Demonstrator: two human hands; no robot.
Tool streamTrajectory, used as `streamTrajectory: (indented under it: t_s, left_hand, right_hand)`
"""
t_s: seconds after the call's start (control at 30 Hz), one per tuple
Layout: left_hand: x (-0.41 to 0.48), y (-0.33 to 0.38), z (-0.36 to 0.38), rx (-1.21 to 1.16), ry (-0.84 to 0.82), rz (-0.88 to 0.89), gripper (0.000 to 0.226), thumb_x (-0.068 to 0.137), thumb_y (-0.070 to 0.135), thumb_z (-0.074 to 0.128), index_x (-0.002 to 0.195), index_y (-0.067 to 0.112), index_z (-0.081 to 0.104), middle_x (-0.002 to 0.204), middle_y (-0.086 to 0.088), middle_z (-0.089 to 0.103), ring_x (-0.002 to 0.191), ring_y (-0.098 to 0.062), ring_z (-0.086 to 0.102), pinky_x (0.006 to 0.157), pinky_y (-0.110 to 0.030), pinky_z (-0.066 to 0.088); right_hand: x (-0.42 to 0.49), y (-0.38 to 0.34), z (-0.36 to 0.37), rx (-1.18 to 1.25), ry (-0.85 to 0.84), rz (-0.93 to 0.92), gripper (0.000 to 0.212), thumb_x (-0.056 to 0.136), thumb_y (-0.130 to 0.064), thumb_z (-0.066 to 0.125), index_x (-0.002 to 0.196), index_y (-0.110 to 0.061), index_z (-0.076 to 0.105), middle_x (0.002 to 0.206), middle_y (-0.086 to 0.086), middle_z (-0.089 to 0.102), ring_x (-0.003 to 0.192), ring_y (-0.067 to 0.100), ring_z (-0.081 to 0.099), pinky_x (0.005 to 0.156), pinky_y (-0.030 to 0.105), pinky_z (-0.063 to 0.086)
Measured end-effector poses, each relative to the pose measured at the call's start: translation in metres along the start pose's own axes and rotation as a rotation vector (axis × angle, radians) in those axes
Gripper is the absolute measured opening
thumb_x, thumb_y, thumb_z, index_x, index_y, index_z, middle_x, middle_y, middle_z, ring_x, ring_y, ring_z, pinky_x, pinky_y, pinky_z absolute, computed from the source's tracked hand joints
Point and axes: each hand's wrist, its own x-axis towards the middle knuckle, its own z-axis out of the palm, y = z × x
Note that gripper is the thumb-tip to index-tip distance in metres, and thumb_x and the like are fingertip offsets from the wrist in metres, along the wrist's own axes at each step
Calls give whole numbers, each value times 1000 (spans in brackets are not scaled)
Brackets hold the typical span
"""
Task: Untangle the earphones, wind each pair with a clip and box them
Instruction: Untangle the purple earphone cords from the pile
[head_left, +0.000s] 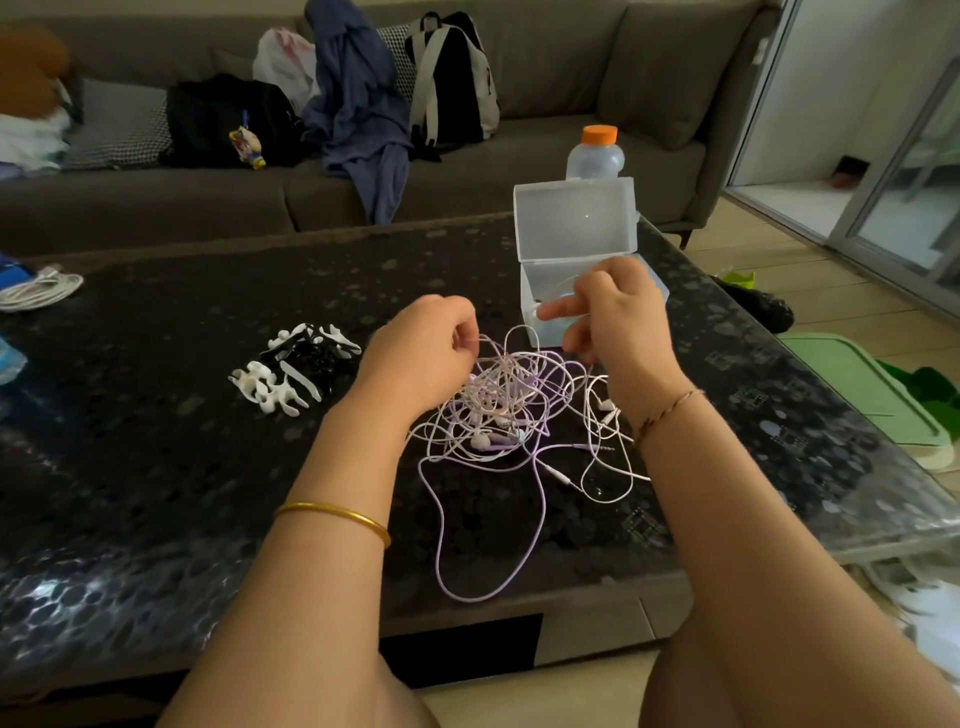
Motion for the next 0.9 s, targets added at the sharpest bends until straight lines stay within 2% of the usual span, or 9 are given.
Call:
streamTrajectory:
  t_s: [0.1, 0.17, 0.27, 0.37, 0.43, 0.5, 0.57, 0.67, 0.9]
  left_hand:
    - [-1, -4, 1, 152, -76, -87, 25, 88, 8, 55, 74, 28, 58, 100, 3, 53, 97, -20, 55, 88, -40, 46]
    - [0, -5, 5, 360, -174, -235, 17, 91, 14, 54, 101, 23, 64, 118, -3, 55, 115, -26, 49, 99, -45, 39]
    - [0, 5, 10, 471, -222, -424, 47, 91, 24, 58, 135, 14, 45, 140, -14, 39, 131, -33, 32, 106, -50, 29]
    - [2, 32, 11, 462, 32, -330, 60, 84, 27, 64, 137, 12, 38, 141, -15, 36, 131, -34, 31, 106, -49, 28]
    - [4, 49, 19, 428, 140, -76, 52, 84, 24, 62, 132, 18, 45, 139, -10, 38, 128, -31, 32, 104, -46, 29]
    - [3, 61, 34, 324, 15, 234, 42, 86, 23, 59, 128, 25, 52, 139, -2, 39, 130, -25, 30, 104, -43, 29]
    - [1, 67, 52, 299, -223, 348, 37, 89, 32, 58, 126, 27, 56, 142, 0, 38, 133, -23, 27, 108, -44, 24]
    - [3, 60, 74, 485, -387, 281, 46, 87, 38, 62, 128, 22, 51, 139, -4, 40, 131, -27, 32, 109, -48, 29]
    - [11, 52, 72, 756, -392, -55, 51, 92, 26, 57, 139, 11, 45, 144, -11, 39, 135, -33, 28, 108, -45, 31]
  right_hand:
    - [1, -3, -9, 66, 62, 47, 9, 97, -8, 37, 94, -10, 45, 80, 8, 69, 40, 12, 51, 40, 22, 36]
    - [1, -6, -19, 79, 142, 41, 13, 96, -9, 38, 89, -15, 47, 84, 9, 68, 43, 11, 52, 40, 20, 36]
    - [2, -11, -36, 14, 242, -42, 18, 95, -9, 41, 81, -19, 47, 88, 9, 67, 46, 11, 49, 39, 16, 38]
    - [2, -10, -51, -137, 268, -96, 19, 94, -12, 45, 80, -22, 49, 91, 7, 67, 49, 11, 50, 42, 17, 43]
    - [5, -4, -57, -332, 248, -89, 12, 93, -15, 47, 84, -19, 54, 91, 5, 66, 58, 15, 56, 50, 26, 52]
    - [7, 2, -62, -526, 228, -80, 10, 91, -18, 48, 89, -15, 58, 84, 1, 62, 68, 22, 63, 67, 43, 57]
    - [8, 7, -66, -652, 209, -51, 11, 92, -19, 49, 90, -14, 59, 82, 0, 59, 76, 27, 63, 73, 47, 56]
    - [8, 13, -73, -879, 183, 36, 15, 93, -17, 49, 98, -11, 61, 91, 8, 62, 82, 28, 61, 77, 44, 55]
    - [4, 28, -75, -1172, -148, 201, 32, 91, -15, 52, 123, -13, 57, 117, 11, 58, 107, 32, 56, 93, 45, 48]
